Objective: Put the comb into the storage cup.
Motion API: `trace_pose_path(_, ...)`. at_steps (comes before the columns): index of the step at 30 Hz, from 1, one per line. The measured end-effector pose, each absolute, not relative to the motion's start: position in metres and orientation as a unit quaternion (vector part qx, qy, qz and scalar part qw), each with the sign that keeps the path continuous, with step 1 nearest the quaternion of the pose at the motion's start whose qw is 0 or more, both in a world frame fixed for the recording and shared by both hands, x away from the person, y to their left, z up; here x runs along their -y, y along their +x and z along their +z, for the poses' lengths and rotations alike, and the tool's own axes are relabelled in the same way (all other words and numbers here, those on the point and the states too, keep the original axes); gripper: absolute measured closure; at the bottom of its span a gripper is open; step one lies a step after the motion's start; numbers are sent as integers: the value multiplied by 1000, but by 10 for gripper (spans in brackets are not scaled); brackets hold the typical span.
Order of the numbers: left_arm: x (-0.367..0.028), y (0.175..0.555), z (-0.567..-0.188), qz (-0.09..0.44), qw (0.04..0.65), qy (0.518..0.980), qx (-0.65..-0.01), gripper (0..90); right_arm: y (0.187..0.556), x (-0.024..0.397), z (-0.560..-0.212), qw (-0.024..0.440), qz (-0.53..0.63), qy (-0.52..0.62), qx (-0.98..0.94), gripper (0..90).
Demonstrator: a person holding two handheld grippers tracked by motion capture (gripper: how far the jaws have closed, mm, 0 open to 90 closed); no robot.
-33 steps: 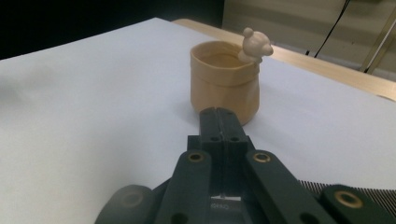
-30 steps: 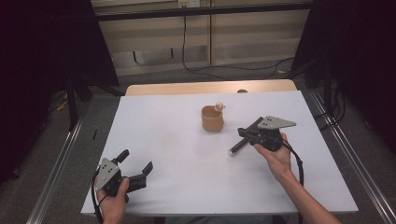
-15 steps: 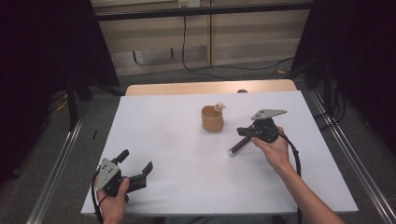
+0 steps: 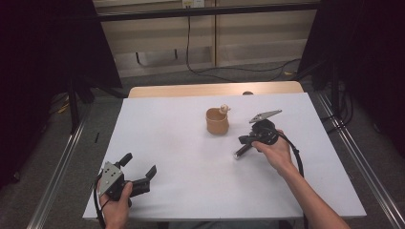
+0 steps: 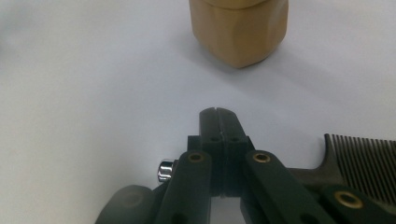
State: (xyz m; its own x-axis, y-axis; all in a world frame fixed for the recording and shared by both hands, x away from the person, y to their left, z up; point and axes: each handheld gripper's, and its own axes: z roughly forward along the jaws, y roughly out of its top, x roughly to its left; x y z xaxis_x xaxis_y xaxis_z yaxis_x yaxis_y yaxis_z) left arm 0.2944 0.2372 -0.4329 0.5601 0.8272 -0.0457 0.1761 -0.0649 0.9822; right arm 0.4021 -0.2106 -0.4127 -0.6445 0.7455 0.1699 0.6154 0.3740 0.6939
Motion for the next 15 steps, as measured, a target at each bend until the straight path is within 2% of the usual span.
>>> trace_pose_path(15,-237,295,-433,282,573,673,-373,24,403,206,-424,69,359,409,-836,900)
